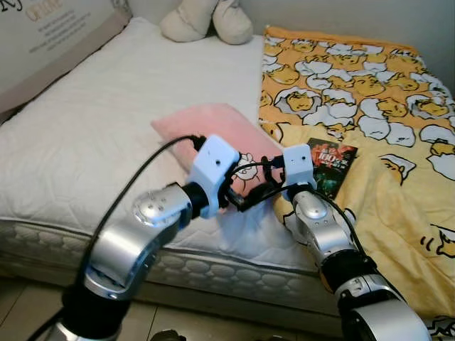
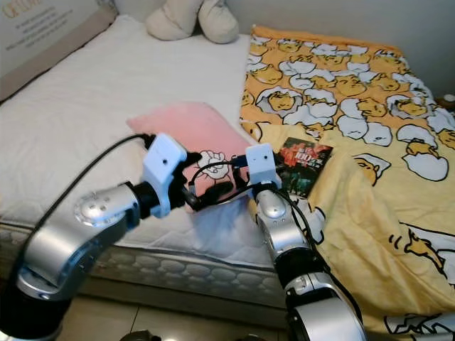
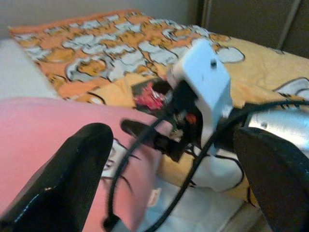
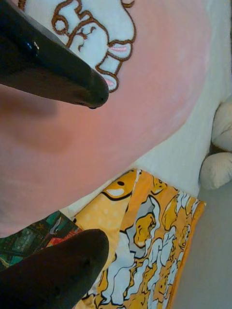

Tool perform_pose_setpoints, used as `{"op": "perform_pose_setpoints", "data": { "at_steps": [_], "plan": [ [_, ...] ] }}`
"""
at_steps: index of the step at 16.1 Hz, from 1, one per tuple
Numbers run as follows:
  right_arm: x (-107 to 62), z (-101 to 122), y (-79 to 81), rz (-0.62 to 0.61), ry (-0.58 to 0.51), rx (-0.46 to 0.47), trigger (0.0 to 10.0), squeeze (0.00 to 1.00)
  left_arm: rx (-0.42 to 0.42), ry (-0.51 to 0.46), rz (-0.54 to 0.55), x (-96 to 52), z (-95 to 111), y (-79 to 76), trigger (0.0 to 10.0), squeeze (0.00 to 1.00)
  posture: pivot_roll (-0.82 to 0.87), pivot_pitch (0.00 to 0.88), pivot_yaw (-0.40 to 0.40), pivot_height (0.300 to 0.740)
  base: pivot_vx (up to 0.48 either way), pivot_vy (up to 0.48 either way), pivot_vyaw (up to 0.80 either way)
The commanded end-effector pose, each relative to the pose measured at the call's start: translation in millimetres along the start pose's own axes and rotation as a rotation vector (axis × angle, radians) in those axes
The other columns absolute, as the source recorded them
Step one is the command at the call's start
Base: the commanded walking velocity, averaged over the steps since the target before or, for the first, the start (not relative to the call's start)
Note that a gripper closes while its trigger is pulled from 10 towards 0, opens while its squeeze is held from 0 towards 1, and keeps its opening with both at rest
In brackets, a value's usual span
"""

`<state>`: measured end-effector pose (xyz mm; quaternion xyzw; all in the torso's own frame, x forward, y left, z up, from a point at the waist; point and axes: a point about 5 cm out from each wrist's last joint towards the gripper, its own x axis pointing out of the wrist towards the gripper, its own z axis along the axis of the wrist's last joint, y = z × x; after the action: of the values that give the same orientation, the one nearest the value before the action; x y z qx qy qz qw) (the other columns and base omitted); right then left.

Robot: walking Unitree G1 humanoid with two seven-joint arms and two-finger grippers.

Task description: Clean up the room

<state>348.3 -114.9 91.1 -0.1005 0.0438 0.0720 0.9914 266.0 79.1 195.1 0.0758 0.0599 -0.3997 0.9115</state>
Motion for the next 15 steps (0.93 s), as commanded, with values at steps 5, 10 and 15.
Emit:
{"op": "perform_pose_setpoints", "data": {
  "at_steps": [5, 10, 15],
  "plan": [
    [-10.7, -7, -40.1, -0.158, -0.031, 0.009, 10.0, 0.0, -0.096, -0.124, 0.156, -34.3, 5, 10.7, 10.0, 0.0, 0.14, 0.0, -0.053, 0.74, 0.0, 0.0, 0.0],
    [-69.9, -14, -74.0, -0.359, -0.137, 0.103, 10.0, 0.0, -0.26, -0.155, 0.592, -63.9, -34, 40.9, 10.0, 0.0, 0.13, 0.0, -0.074, 0.74, 0.0, 0.0, 0.0],
    [-92.6, -8, -55.3, -0.325, -0.151, 0.247, 10.0, 0.0, -0.194, -0.126, 0.608, -57.9, -49, 54.1, 10.0, 0.0, 0.09, 0.0, -0.042, 0.74, 0.0, 0.0, 0.0]
  ]
}}
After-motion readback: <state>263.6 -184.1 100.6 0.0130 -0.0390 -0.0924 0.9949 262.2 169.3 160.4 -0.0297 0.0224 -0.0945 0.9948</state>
